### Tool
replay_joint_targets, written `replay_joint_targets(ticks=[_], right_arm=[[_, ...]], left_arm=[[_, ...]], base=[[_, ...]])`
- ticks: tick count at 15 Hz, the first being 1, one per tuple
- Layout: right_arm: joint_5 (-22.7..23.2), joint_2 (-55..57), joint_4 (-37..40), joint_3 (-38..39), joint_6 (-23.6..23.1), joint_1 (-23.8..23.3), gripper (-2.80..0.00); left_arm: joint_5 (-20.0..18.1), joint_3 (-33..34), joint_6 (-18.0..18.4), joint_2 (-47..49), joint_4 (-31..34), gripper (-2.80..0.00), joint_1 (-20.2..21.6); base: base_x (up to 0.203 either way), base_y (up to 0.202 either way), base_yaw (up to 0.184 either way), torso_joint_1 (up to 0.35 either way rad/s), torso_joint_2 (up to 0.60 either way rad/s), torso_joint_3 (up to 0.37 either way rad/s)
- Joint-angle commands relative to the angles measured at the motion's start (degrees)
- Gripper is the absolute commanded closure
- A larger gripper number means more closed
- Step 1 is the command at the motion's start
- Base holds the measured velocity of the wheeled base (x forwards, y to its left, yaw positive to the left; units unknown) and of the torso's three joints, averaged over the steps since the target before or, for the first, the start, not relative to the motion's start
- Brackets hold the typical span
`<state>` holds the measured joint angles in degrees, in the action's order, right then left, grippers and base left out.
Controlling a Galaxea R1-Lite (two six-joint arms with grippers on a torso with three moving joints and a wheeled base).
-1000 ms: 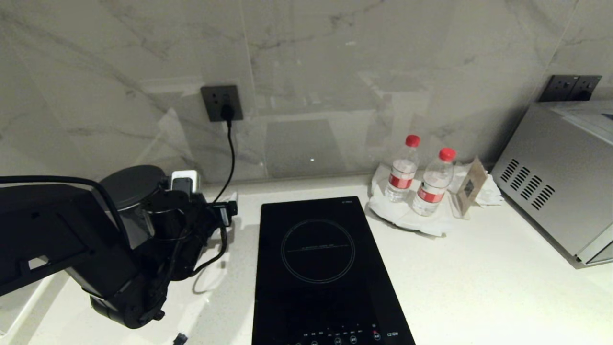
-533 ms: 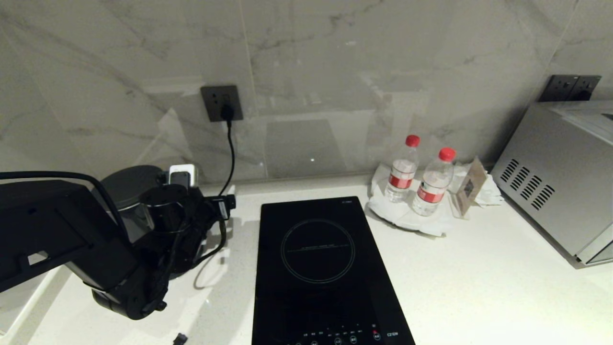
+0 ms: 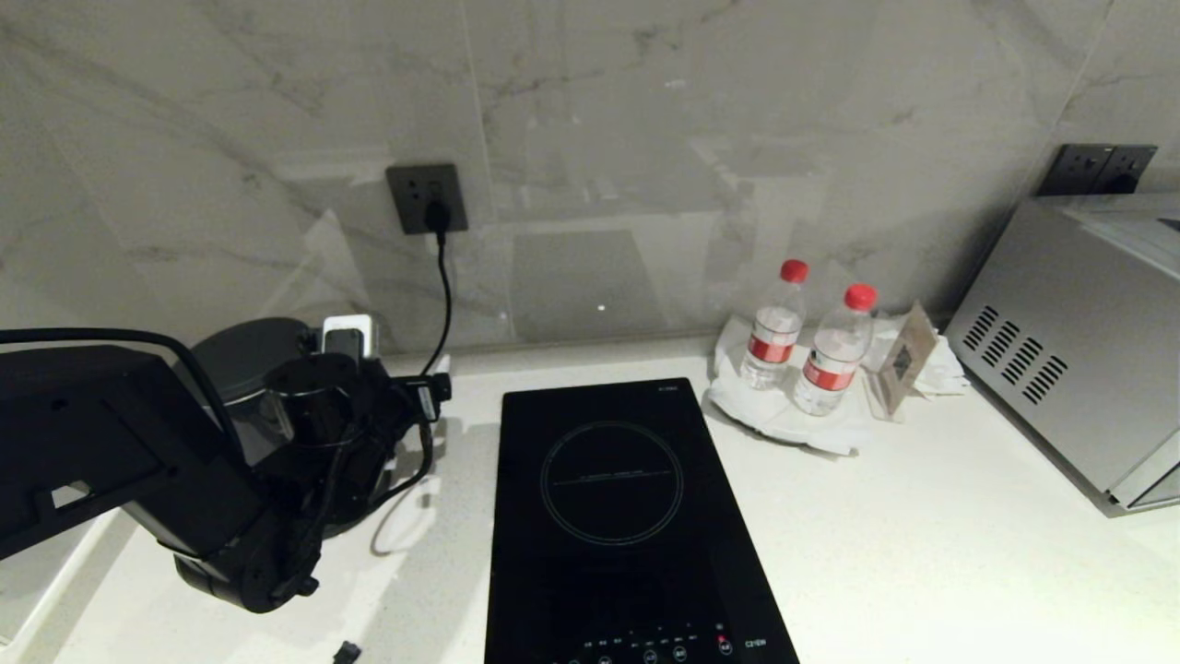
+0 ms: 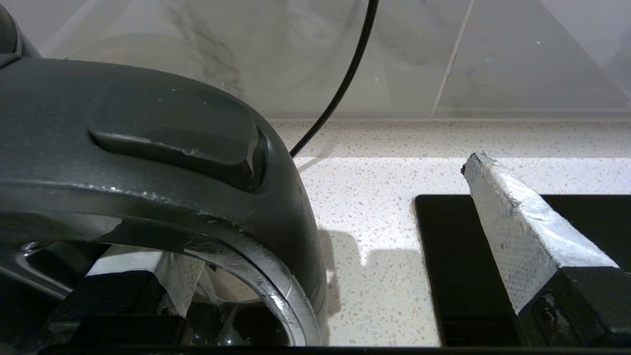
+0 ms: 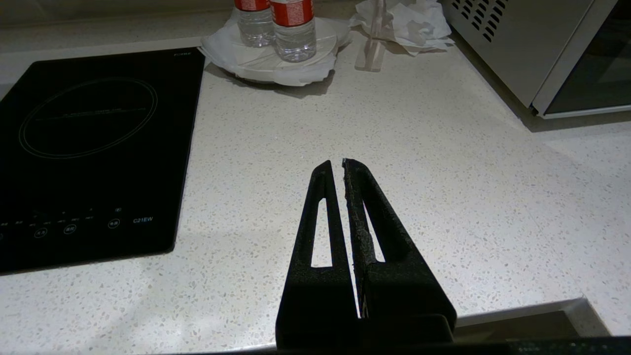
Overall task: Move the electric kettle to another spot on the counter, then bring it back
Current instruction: Pick up the kettle
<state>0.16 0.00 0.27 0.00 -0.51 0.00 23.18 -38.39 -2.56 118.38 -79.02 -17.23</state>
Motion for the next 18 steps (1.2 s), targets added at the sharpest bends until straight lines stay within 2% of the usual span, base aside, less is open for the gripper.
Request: replay_joint_targets(ticks=[1,6,7,18], right_arm=[[0.0,0.0,0.0,0.0,0.0,0.0,0.00],[0.0,0.0,0.0,0.0,0.0,0.0,0.00],[0.0,0.0,0.0,0.0,0.0,0.0,0.00],[0.0,0.0,0.0,0.0,0.0,0.0,0.00]], left_arm=[[0.1,0.1,0.0,0.1,-0.5,-2.80,0.0],[0.1,0.2,-0.2,0.1,-0.5,-2.80,0.1],[0.2,0.4,-0.3,0.1,-0.5,0.00,0.1],[0.1,0.1,-0.3,0.0,-0.5,0.00,0.9]], base=[[0.000,0.000,0.000,0.000,0.00,0.000],[0.000,0.000,0.000,0.000,0.00,0.000],[0.000,0.000,0.000,0.000,0.00,0.000],[0.000,0.000,0.000,0.000,0.00,0.000]])
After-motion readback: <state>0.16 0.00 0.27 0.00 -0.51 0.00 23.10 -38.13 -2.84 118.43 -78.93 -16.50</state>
